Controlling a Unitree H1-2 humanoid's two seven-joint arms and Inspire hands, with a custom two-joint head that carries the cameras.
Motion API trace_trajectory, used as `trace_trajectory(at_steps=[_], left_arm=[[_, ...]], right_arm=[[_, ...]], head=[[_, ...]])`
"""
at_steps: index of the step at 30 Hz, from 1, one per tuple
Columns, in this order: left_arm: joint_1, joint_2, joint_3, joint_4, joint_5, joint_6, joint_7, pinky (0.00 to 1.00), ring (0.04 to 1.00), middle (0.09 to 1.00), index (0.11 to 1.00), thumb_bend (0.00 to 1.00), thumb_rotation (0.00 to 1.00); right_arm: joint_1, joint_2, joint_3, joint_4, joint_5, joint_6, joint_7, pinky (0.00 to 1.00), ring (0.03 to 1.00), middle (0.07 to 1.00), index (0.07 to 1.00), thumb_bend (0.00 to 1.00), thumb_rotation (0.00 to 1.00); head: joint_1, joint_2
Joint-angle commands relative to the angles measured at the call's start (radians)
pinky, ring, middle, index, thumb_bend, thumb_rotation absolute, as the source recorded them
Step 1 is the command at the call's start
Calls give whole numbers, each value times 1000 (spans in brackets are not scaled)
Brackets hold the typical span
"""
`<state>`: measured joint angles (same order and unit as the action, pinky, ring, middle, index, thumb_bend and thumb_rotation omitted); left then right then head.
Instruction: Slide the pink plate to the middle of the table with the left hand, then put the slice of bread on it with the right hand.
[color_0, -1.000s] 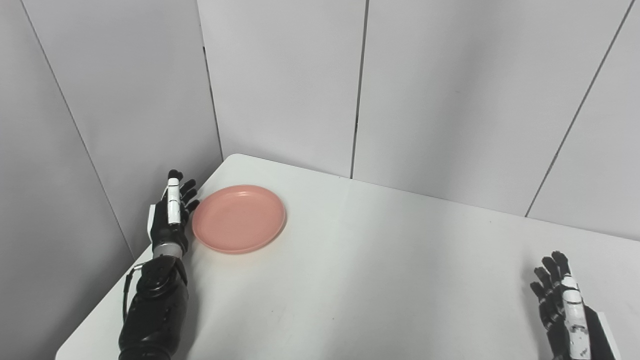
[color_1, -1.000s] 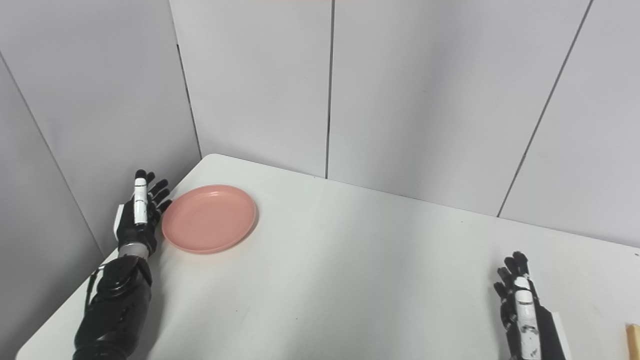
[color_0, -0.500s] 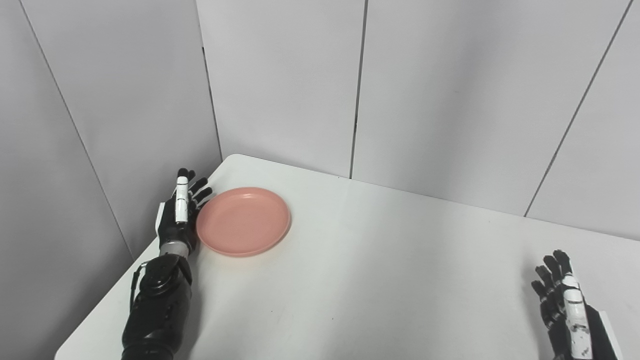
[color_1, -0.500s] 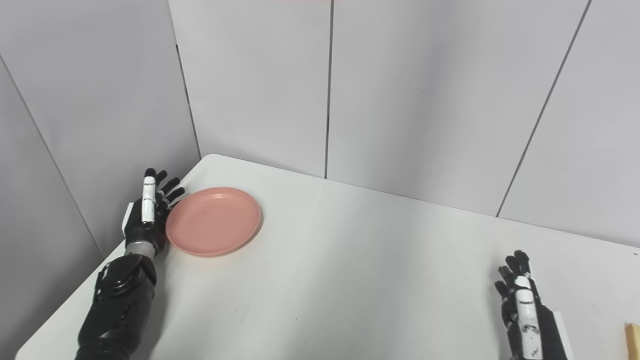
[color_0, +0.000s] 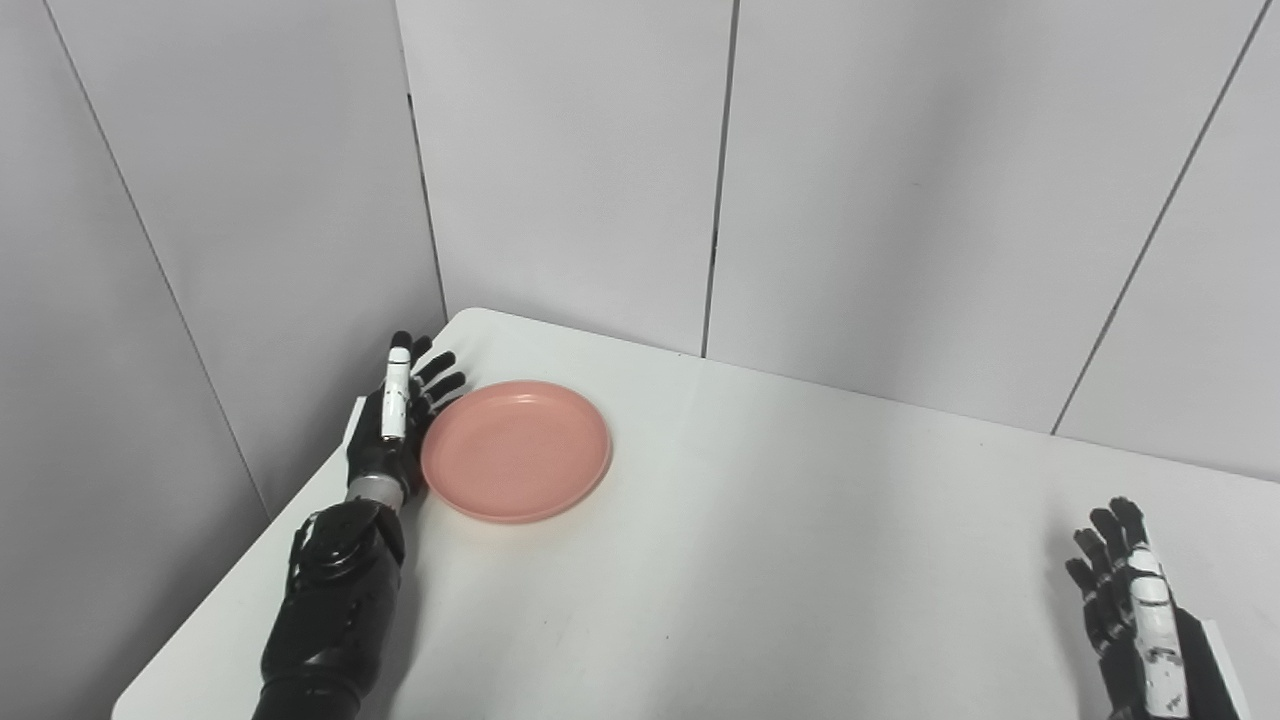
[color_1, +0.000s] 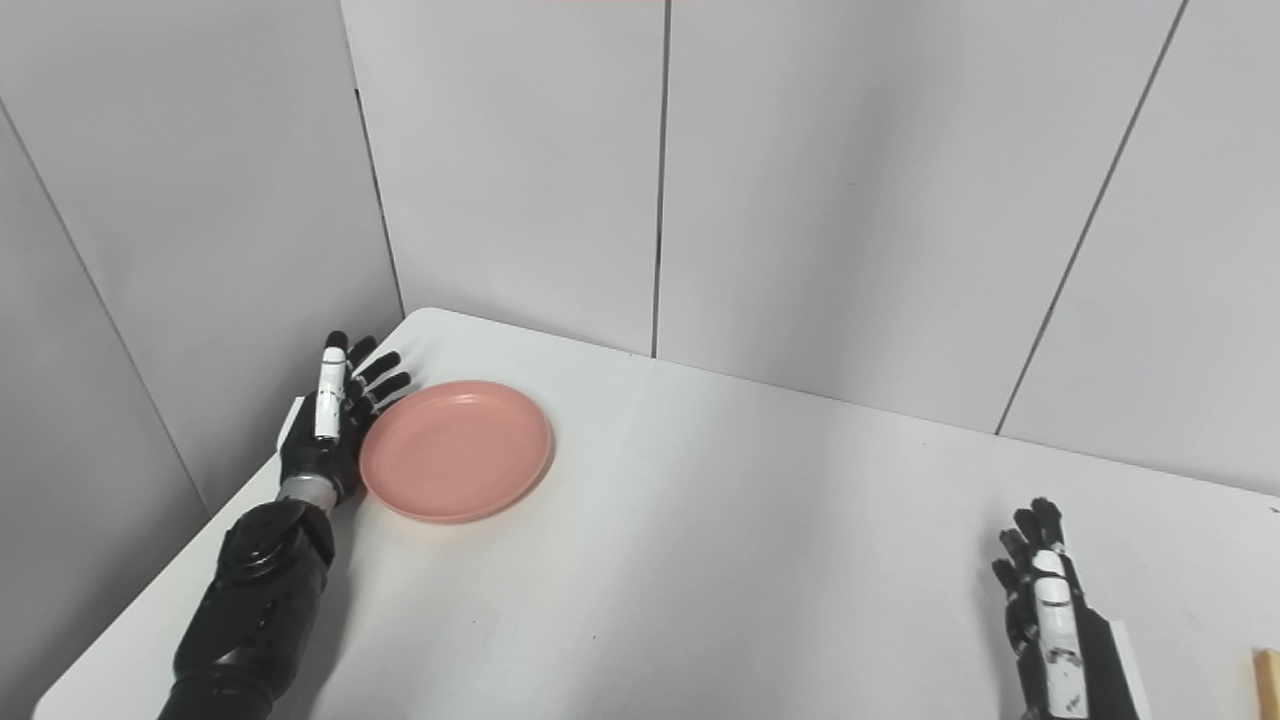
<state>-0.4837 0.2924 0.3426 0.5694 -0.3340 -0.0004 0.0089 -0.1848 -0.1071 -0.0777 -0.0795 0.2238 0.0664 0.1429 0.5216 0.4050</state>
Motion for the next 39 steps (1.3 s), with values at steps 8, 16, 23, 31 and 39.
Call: trace_trajectory(at_steps=[8, 16, 23, 31, 39], left_arm=[[-44, -36, -12, 33, -37, 10, -65, 745, 817, 833, 876, 723, 948], [-48, -60, -71, 37, -6, 8, -81, 728, 817, 836, 879, 723, 975], [-47, -97, -120, 24, 23, 21, -90, 782, 837, 855, 901, 743, 950], [-48, -137, -143, 20, 30, 23, -96, 795, 852, 856, 900, 739, 932], [-41, -152, -183, 8, 54, 26, -120, 813, 857, 862, 903, 756, 947]], right_arm=[[-28, -6, -6, -42, 8, -9, -6, 1000, 1000, 1000, 1000, 596, 937], [-29, -7, -7, -43, 13, -8, -3, 1000, 1000, 1000, 1000, 590, 936], [-28, -6, -8, -48, 14, -10, -5, 1000, 1000, 1000, 1000, 585, 935], [-29, -3, -9, -51, 7, -8, -16, 1000, 1000, 1000, 1000, 588, 933], [-29, -1, -4, -55, 3, -9, -23, 1000, 1000, 1000, 1000, 591, 934]], head=[[-6, 1], [-6, 3], [-12, 9], [-22, 13], [-42, 22]])
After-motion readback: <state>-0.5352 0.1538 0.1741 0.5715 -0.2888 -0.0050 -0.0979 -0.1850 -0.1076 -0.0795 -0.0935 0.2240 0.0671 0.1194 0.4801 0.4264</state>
